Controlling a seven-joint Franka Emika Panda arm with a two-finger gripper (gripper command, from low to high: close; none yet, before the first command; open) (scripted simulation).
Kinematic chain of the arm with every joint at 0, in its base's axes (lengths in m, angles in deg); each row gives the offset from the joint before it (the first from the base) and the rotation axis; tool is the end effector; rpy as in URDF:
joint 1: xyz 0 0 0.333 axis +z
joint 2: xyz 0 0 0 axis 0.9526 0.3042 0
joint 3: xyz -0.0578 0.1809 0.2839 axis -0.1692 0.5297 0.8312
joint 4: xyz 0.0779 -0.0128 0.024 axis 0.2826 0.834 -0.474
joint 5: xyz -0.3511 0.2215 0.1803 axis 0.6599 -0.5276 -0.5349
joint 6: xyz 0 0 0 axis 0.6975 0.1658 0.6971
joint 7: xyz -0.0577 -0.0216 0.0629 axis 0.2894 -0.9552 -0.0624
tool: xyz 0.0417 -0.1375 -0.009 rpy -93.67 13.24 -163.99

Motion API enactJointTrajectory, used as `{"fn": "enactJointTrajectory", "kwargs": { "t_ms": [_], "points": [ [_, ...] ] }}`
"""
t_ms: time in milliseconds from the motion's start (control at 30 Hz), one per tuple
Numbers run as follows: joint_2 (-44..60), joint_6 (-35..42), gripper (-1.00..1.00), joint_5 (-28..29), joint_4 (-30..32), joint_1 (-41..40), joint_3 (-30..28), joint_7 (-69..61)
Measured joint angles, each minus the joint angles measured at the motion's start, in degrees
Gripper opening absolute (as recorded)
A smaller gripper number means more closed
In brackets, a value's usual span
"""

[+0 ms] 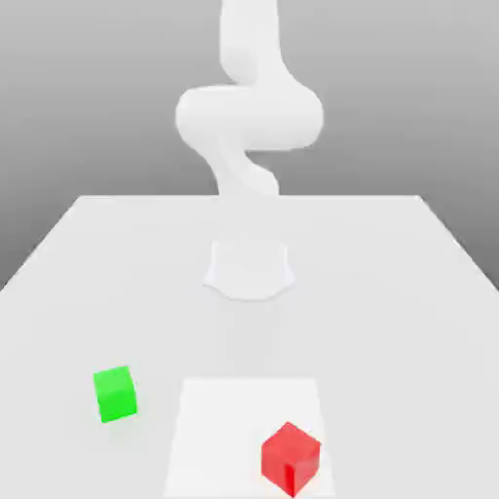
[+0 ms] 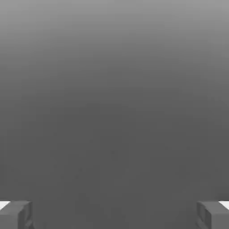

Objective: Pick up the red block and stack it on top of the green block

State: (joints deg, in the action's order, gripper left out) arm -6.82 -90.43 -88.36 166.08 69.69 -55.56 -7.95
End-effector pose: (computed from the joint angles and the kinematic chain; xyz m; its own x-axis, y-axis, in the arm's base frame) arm 0.4498 0.0068 0.6618 0.4669 -0.7552 0.4602 -0.5862 -0.6539 -0.4784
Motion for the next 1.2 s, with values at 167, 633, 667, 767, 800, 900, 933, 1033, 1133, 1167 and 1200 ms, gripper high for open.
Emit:
{"fn": "enactJointTrajectory", "kwargs": {
  "t_ms": [167, 633, 667, 767, 800, 900, 933, 1033, 1133, 1167, 1200],
  "points": [
    [10.8, -3.9, 0.0, 3.2, 2.0, -4.7, 5.5, 10.9],
    [39.8, -14.5, 0.0, 10.9, 7.5, -10.0, 12.6, 39.7],
    [41.8, -15.3, 0.0, 10.7, 7.9, -9.9, 12.6, 41.3],
    [47.3, -17.9, 0.0, 9.1, 9.2, -9.2, 12.8, 45.2],
    [49.1, -18.8, 0.0, 8.1, 9.7, -9.0, 13.0, 46.2],
    [54.7, -22.6, 0.0, 8.2, 9.8, -8.2, 12.3, 48.9],
    [56.7, -24.2, 0.0, 9.2, 9.5, -7.6, 11.5, 49.9],
    [62.2, -28.5, -1.0, 12.6, 8.6, -5.4, 8.6, 52.5],
    [62.2, -28.6, -1.0, 12.6, 8.6, -5.4, 8.6, 52.5],
    [62.2, -28.6, -1.0, 12.6, 8.6, -5.4, 8.6, 52.5],
    [62.2, -28.7, -1.0, 12.6, 8.6, -5.4, 8.7, 52.5]
  ]
}}
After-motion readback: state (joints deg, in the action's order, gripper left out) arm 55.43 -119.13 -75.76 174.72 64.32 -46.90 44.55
